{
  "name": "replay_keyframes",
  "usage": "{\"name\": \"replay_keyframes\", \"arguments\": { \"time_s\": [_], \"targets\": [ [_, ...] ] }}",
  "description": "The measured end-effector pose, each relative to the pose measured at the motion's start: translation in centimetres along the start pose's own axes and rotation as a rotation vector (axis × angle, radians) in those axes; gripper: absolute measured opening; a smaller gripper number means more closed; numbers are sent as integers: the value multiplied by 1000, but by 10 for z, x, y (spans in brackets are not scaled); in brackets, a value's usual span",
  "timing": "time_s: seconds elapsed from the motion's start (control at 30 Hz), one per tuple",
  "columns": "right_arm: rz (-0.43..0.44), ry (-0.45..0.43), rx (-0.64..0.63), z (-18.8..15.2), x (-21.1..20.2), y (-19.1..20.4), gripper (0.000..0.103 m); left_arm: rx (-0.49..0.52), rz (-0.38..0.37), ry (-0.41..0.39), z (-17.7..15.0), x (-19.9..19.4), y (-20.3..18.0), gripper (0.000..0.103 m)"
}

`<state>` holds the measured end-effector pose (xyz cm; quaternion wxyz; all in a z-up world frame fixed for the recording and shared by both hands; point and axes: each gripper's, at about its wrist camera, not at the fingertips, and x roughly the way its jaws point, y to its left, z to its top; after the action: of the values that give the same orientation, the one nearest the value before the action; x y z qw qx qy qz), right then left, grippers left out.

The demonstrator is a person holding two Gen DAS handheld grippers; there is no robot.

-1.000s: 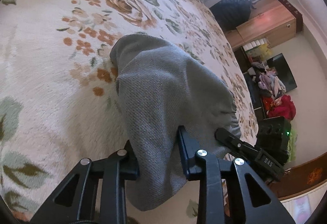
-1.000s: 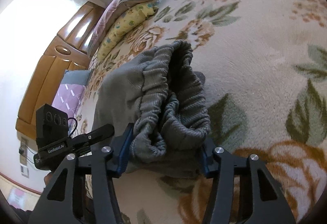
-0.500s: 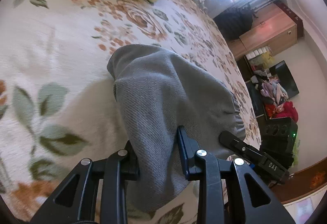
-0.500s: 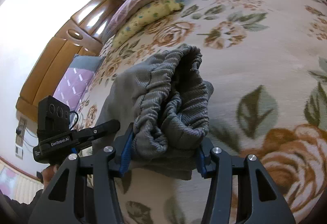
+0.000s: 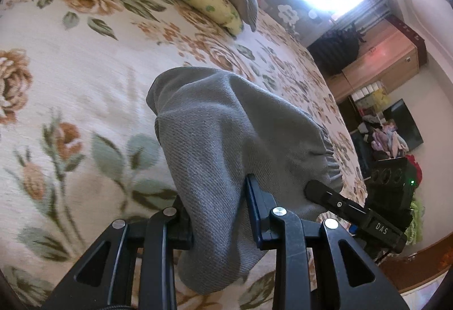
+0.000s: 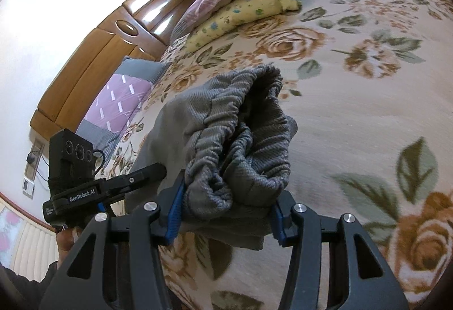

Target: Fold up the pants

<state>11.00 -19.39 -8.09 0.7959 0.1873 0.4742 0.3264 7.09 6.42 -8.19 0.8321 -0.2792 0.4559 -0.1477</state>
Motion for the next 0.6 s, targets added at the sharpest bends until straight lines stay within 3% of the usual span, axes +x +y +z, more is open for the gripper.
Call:
{"name": "replay_keyframes", "arguments": {
  "time_s": [0.3, 0.6],
  "targets": [
    [14, 21, -46, 12, 31, 24, 52, 12, 71, -49, 11, -17, 18, 29],
    [24, 14, -53, 31, 56, 31, 52, 0, 85, -67, 27, -17, 36, 29]
  ]
}}
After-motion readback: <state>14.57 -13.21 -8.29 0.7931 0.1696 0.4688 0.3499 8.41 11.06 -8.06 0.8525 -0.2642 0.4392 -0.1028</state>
